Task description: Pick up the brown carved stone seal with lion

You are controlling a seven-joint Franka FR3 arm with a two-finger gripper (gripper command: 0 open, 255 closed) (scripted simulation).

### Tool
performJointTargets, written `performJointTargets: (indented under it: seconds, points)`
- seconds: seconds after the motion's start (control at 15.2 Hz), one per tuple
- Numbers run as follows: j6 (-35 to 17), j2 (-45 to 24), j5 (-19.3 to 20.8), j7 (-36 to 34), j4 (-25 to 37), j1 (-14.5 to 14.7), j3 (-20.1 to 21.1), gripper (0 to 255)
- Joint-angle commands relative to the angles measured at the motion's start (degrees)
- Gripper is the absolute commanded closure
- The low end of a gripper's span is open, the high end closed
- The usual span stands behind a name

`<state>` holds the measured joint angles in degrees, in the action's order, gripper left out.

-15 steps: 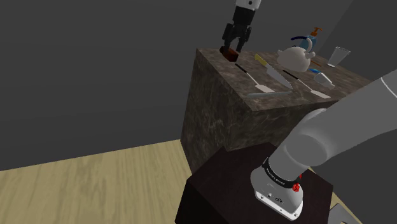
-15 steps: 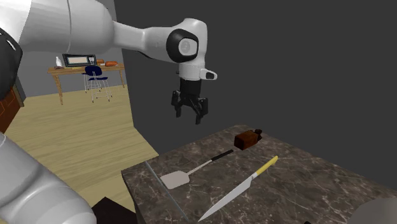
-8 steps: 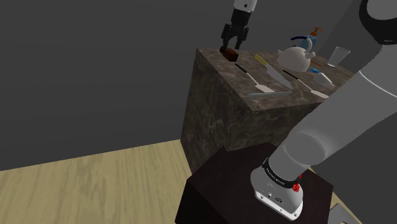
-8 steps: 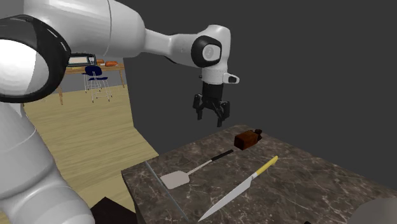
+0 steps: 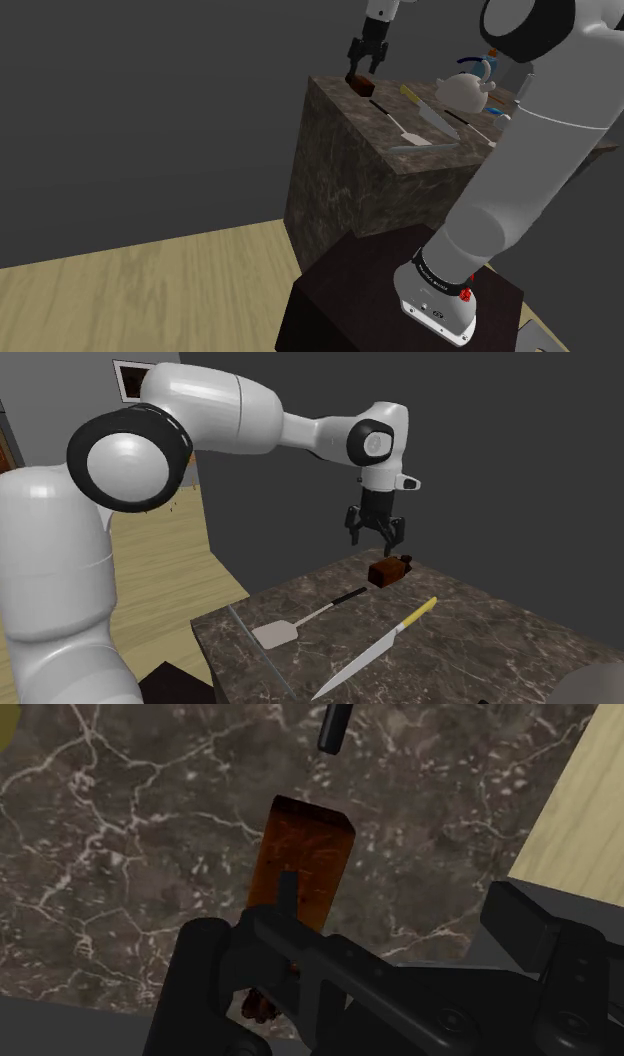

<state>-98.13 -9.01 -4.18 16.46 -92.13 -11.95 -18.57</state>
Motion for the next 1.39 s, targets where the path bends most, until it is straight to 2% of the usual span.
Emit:
performJointTargets:
  seconds: [0.0,0.2,0.26,0.73,0.86,0.92,1.32]
  points:
    - [0.5,-4.3,-1.2,0.9,4.8,-1.3,-0.7,0]
    - [2.1,-11.1,-3.1,2.1,13.1,-3.9,-1.4,0]
    - [2.2,-11.5,-3.2,2.2,13.6,-4.0,-1.4,0]
    - [-3.7,-11.3,-3.3,2.4,7.5,-3.6,-1.3,0]
    - [-3.7,-11.3,-3.2,2.4,7.5,-3.6,-1.3,0]
    - [-3.7,-11.4,-3.3,2.3,7.5,-3.6,-1.2,255]
    - [-3.8,-11.5,-3.3,2.3,7.5,-3.6,-1.2,255]
